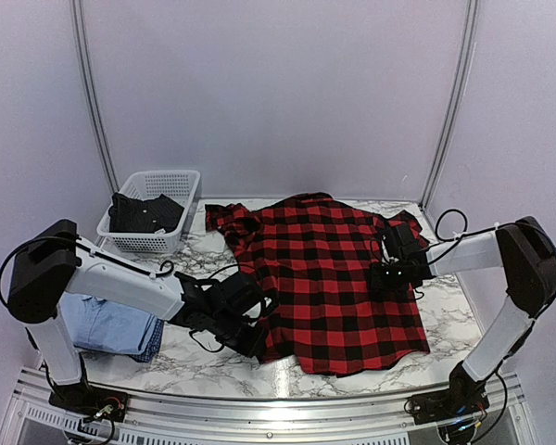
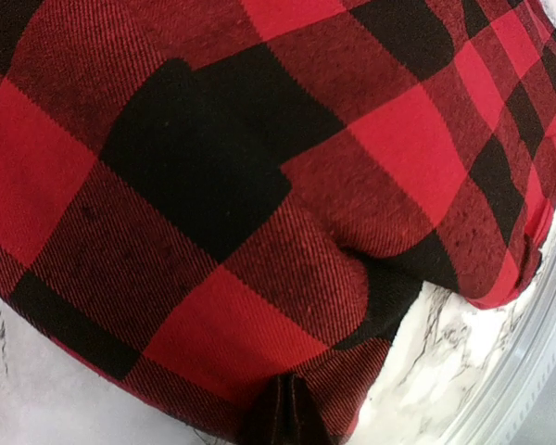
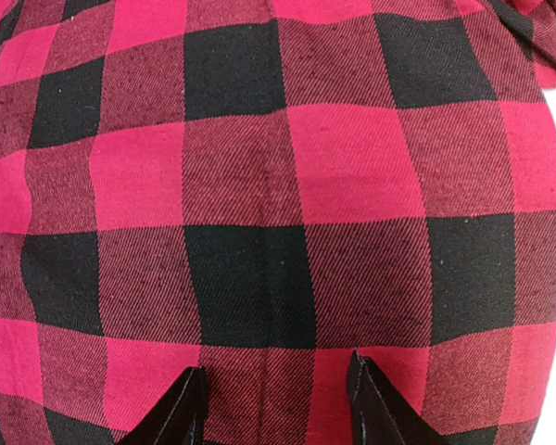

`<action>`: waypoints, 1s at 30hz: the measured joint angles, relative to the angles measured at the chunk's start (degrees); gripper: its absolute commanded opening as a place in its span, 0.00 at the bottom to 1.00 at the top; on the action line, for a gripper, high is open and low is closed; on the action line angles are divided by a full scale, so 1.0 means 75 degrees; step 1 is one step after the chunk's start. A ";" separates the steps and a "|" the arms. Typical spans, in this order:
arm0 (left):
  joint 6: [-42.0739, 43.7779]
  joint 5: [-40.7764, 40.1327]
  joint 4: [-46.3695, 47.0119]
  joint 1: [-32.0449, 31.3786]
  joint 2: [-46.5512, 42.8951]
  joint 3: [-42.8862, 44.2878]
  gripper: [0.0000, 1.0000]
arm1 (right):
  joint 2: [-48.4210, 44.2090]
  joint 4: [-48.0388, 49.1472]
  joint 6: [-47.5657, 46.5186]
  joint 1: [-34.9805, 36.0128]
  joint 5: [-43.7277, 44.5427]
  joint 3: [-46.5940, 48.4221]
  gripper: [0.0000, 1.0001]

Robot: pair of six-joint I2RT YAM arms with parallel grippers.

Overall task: Fold and stack the long sleeve shirts
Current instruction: Smooth out the flattened shirt at the center of the board.

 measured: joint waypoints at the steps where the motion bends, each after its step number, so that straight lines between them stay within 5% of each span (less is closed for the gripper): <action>1: 0.0003 0.0000 -0.0032 0.0000 -0.0099 -0.0108 0.06 | 0.0000 0.0017 0.0000 -0.0009 0.0003 -0.0017 0.50; 22: 0.0172 0.0294 -0.0367 0.0000 -0.1288 -0.1431 0.06 | -0.0877 -0.0280 -0.0032 0.0023 0.0061 -0.0746 0.53; 30: 0.0227 0.0332 -0.0781 0.0000 -0.1524 -0.1478 0.17 | -0.1049 -0.0621 -0.0035 0.0434 0.0195 -0.0731 0.53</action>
